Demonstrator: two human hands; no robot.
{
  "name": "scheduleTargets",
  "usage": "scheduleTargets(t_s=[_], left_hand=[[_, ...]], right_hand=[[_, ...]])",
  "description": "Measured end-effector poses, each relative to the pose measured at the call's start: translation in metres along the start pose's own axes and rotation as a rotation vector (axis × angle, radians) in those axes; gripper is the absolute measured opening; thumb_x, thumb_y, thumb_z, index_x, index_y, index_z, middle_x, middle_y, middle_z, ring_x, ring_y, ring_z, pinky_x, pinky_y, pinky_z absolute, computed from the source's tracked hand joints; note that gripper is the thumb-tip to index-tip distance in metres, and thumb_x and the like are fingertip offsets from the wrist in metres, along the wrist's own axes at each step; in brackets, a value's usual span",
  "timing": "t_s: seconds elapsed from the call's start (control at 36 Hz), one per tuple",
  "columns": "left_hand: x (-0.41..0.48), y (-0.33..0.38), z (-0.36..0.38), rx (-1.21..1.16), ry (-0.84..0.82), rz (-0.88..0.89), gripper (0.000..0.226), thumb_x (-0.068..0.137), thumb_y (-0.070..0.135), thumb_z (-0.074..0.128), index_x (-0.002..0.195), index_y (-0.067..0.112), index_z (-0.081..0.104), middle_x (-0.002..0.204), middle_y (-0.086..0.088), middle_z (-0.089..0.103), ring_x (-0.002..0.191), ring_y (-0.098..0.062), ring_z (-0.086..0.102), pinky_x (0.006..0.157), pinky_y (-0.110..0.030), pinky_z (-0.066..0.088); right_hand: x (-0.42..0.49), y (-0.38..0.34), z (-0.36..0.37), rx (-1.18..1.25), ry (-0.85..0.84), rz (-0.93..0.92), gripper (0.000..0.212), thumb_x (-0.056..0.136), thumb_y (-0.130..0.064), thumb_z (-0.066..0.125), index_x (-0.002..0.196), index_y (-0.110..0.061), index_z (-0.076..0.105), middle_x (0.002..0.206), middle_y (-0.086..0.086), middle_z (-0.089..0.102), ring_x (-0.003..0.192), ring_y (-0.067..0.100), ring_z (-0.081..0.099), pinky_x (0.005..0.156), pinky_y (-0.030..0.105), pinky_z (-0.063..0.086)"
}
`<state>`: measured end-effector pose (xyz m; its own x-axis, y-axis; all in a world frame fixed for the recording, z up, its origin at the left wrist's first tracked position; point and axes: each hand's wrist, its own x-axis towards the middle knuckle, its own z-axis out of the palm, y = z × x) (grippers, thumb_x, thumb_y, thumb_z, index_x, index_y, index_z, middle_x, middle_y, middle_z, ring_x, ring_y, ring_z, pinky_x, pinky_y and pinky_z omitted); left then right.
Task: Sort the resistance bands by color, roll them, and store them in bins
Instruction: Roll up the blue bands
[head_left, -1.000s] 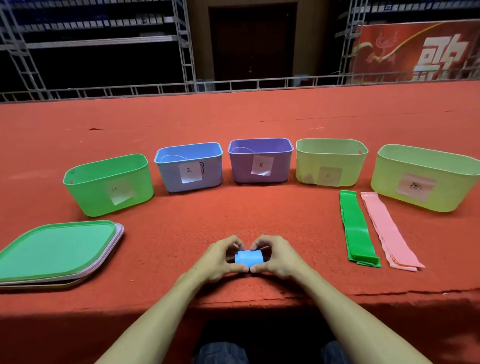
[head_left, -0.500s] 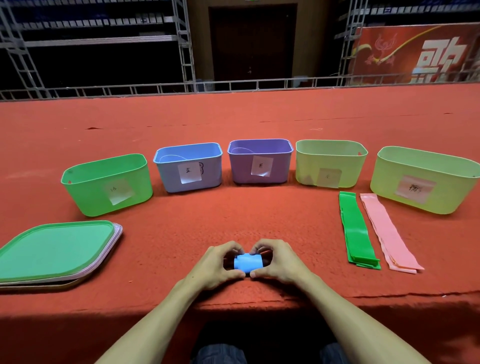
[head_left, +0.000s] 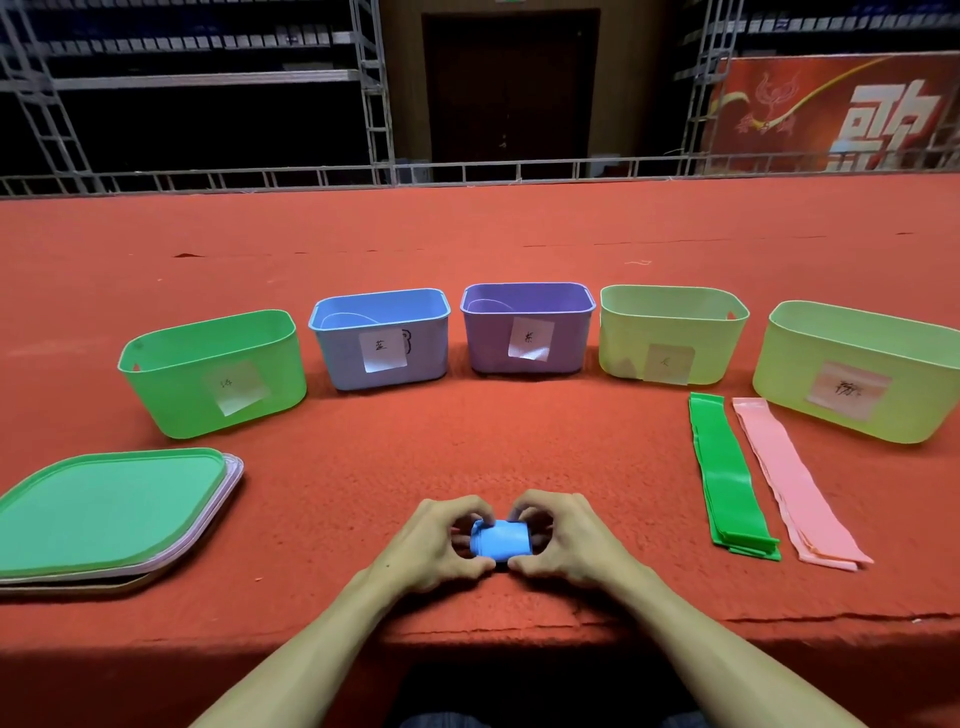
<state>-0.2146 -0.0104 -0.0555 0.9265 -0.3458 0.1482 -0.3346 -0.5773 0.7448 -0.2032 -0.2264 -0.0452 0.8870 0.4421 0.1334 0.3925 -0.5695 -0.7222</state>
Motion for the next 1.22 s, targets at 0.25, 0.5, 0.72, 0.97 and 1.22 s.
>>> scheduleTargets(t_s=[0.25, 0.5, 0.72, 0.97, 1.22], left_hand=[[0.028, -0.003, -0.034, -0.006, 0.062, -0.019, 0.039, 0.057, 0.024, 0.080, 0.086, 0.040, 0.061, 0.084, 0.004, 0.069, 0.080, -0.007, 0.067, 0.078, -0.032, 0.057], [0.072, -0.005, -0.085, -0.054, 0.158, 0.021, 0.036, 0.059, 0.013, 0.079, 0.084, 0.033, 0.062, 0.093, -0.002, 0.068, 0.087, -0.019, 0.067, 0.071, -0.031, 0.059], [0.115, -0.019, -0.135, -0.060, 0.199, 0.047, 0.042, 0.062, 0.002, 0.083, 0.084, 0.030, 0.062, 0.097, -0.006, 0.067, 0.084, -0.008, 0.065, 0.076, -0.022, 0.055], [0.172, -0.034, -0.202, 0.011, 0.250, 0.055, 0.034, 0.063, 0.006, 0.085, 0.087, 0.021, 0.065, 0.089, -0.005, 0.070, 0.075, -0.006, 0.062, 0.075, -0.026, 0.056], [0.227, -0.061, -0.261, 0.071, 0.300, 0.052, 0.036, 0.063, 0.000, 0.084, 0.086, 0.021, 0.066, 0.090, -0.001, 0.069, 0.076, -0.007, 0.064, 0.075, -0.023, 0.055]], right_hand=[[0.047, -0.015, -0.013, -0.012, -0.008, -0.029, 0.036, 0.060, -0.015, 0.081, 0.084, -0.032, 0.060, 0.079, -0.004, 0.065, 0.064, 0.003, 0.058, 0.062, 0.019, 0.049], [0.121, -0.035, -0.032, -0.006, 0.029, -0.118, 0.039, 0.056, -0.011, 0.083, 0.081, -0.027, 0.058, 0.079, -0.002, 0.066, 0.071, 0.013, 0.063, 0.066, 0.028, 0.055], [0.184, -0.049, -0.041, -0.026, 0.092, -0.187, 0.042, 0.056, -0.014, 0.084, 0.084, -0.031, 0.057, 0.088, -0.001, 0.064, 0.075, 0.012, 0.065, 0.065, 0.032, 0.057], [0.270, -0.070, -0.056, -0.059, 0.125, -0.223, 0.035, 0.061, -0.019, 0.082, 0.086, -0.031, 0.061, 0.088, -0.003, 0.065, 0.076, 0.009, 0.061, 0.068, 0.022, 0.050], [0.361, -0.083, -0.057, -0.046, 0.139, -0.256, 0.036, 0.060, -0.013, 0.082, 0.087, -0.026, 0.063, 0.086, 0.000, 0.068, 0.076, 0.018, 0.065, 0.069, 0.035, 0.056]])
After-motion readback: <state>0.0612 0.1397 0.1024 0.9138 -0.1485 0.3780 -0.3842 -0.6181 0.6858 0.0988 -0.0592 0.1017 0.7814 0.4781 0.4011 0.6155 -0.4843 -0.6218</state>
